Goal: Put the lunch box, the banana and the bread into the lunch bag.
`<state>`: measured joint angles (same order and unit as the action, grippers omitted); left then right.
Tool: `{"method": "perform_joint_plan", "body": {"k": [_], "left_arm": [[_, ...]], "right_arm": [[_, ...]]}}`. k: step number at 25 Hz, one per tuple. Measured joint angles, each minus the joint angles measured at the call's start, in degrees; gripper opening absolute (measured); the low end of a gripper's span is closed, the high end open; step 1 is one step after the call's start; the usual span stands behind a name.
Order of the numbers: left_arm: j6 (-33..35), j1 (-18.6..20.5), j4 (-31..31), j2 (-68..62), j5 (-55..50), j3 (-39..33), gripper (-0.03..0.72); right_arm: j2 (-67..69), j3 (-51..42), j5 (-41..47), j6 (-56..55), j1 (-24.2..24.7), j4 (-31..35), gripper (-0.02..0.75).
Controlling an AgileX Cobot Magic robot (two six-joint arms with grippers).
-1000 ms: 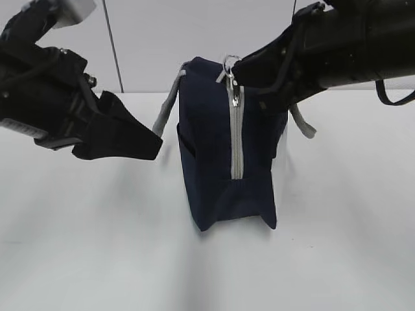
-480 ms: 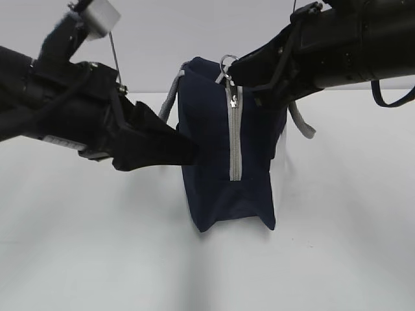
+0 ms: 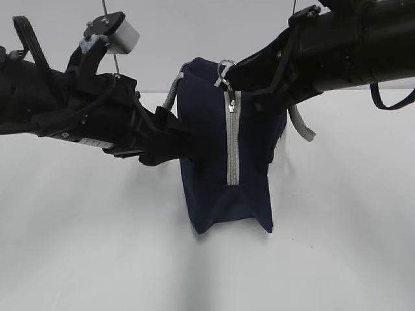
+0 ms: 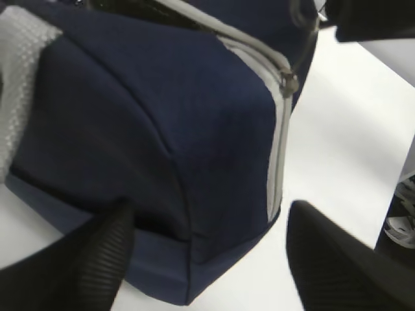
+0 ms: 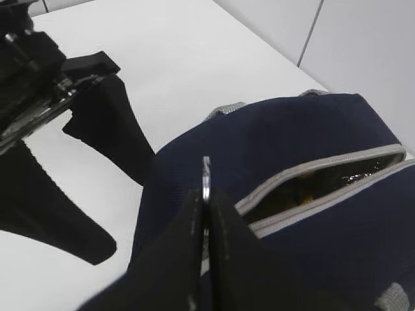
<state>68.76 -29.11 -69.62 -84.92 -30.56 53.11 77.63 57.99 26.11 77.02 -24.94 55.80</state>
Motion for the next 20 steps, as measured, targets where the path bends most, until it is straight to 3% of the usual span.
{"method": "perform_joint_plan", "body": {"k": [8,13,16,20], "left_arm": [[9.4,0.0,-10.3,-2.9,1.3,0.0,0.498],[11.8,0.0,-13.6,-4.5,1.4,0.0,0.476],[12.0,0.0,-14.0,-4.6,1.1,0.0,0.375],[12.0,0.0,-14.0,-4.6,0.1,0.0,0.153]], "right_arm": [[1.0,0.0,0.9,0.0,0.0,0.0,-0.016],[1.0,0.1,1.1,0.0,0.0,0.0,-0.016],[1.0,0.1,1.1,0.0,0.0,0.0,-0.016],[1.0,0.1,1.1,0.0,0.0,0.0,-0.016]]}}
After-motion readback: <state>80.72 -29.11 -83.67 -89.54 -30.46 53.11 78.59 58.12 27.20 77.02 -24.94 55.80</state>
